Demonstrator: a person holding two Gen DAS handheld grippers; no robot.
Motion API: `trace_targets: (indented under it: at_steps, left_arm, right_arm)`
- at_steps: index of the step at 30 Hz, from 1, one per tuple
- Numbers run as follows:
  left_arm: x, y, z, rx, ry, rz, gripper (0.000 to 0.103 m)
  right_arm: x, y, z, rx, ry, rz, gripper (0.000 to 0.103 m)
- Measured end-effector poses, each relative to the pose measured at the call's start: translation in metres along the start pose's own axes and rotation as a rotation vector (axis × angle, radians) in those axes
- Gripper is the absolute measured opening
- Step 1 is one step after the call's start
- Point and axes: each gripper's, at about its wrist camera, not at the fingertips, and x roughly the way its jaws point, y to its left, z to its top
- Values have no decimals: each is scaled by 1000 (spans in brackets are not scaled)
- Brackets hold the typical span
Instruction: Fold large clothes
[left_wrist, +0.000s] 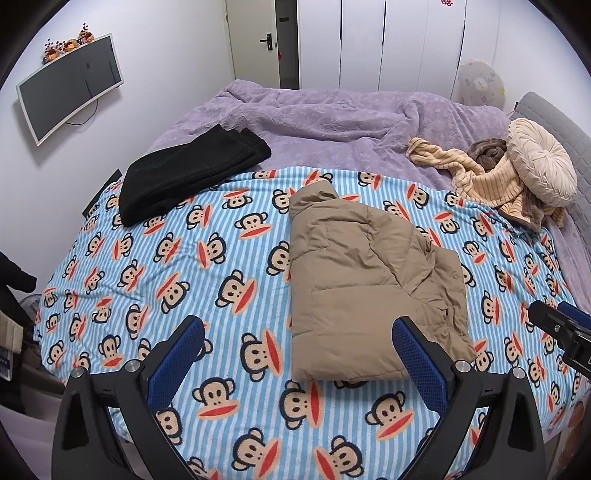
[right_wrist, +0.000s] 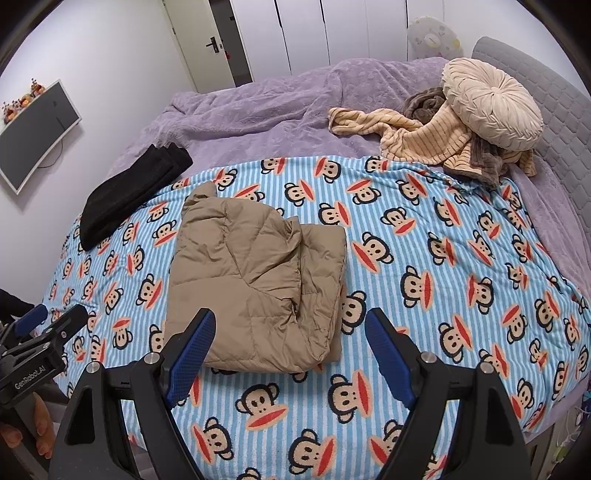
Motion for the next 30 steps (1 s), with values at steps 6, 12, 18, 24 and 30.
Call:
trace_targets:
  at_steps: [6,12,18,24,30]
  left_arm:
    - [0,0,1,2,-2,0,102]
    - [0,0,1,1,-1,0,102]
    - [1,1,2,1,0,0,102]
    - [1,1,3,1,1,1,102]
    - [1,1,3,3,0,0,102]
  right_arm:
    - [-1,-1,2,-2,-1,0,85]
    - [-1,0,2,0,0,-1,85]
    - [0,0,2,-2,0,0,85]
    - [-2,1,2,0,-1,-1,85]
    - [-2,1,1,0,0,-3,85]
